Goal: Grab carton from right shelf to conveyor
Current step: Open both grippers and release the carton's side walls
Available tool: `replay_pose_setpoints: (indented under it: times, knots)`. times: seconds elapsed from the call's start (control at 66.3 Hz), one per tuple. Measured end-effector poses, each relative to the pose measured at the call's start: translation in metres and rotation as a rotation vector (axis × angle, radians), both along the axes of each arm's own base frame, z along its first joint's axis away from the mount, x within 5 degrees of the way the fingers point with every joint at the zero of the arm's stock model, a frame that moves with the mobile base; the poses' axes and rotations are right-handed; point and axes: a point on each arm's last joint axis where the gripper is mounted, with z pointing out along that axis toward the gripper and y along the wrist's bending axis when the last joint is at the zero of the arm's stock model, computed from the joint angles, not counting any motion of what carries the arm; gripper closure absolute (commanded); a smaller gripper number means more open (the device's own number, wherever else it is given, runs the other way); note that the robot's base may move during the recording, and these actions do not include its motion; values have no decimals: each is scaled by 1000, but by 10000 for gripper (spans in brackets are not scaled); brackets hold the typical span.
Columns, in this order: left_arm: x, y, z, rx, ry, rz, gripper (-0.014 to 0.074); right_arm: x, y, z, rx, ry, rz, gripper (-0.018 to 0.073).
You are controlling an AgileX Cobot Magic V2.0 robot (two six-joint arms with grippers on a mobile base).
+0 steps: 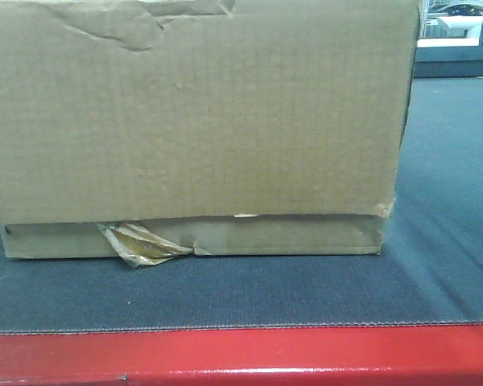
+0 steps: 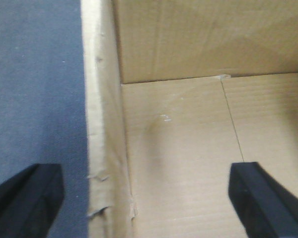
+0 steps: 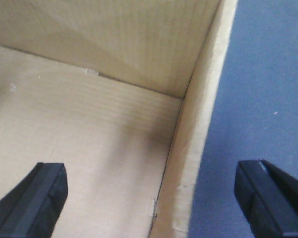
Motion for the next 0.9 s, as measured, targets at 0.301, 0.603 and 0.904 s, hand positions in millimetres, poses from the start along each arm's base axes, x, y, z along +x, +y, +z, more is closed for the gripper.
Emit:
replay_pose_setpoints:
  times: [0.301,0.603,0.904]
  knots:
    - [-29,14,50,-19,-78,20,265,-29,-27,51,56,-99,-31,279]
    - [-60,68,64,32,-85,136,566,-43,-95,68,42,-89,-215,635]
    - [-82,101,-7,93,64,169,581,-58,-131,6,-13,49,-320,638]
